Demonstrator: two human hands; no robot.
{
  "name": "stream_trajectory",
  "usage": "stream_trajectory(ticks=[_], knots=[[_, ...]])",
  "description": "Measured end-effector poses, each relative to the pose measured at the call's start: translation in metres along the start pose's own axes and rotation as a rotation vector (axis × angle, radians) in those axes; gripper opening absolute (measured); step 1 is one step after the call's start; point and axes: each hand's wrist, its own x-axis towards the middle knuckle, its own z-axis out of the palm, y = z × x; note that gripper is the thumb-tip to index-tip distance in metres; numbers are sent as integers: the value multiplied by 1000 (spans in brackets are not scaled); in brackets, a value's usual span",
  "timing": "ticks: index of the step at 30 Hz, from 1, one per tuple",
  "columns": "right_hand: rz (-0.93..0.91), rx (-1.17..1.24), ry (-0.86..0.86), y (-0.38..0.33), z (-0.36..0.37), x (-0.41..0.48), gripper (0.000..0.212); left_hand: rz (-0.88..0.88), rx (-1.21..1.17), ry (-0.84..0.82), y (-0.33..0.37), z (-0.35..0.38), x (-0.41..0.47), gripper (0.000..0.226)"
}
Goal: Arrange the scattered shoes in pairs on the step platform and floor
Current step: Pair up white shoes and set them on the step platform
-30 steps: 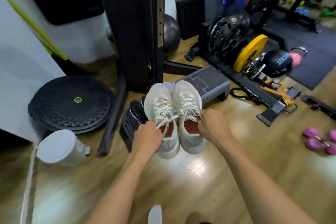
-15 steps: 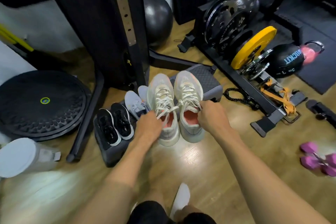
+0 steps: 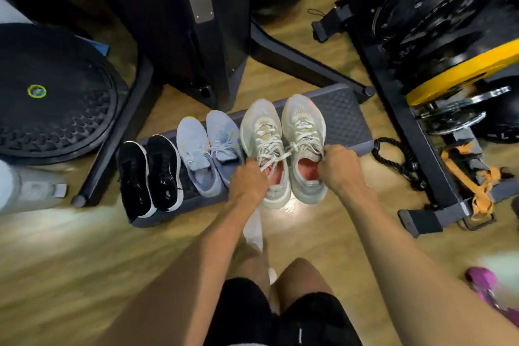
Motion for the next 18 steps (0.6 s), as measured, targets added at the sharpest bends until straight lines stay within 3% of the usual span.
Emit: stream_trajectory(ticks=[5,11,18], knots=[[-106,-161,-64,18,44,100,27,-121,-52,11,13,49,72,32],[-99,-7,-110,29,101,186,24,-197,-69,38,3,95,150,28],[-205,-30,-179,25,128,236,23,-270,-203,80,-14,129,190,31]])
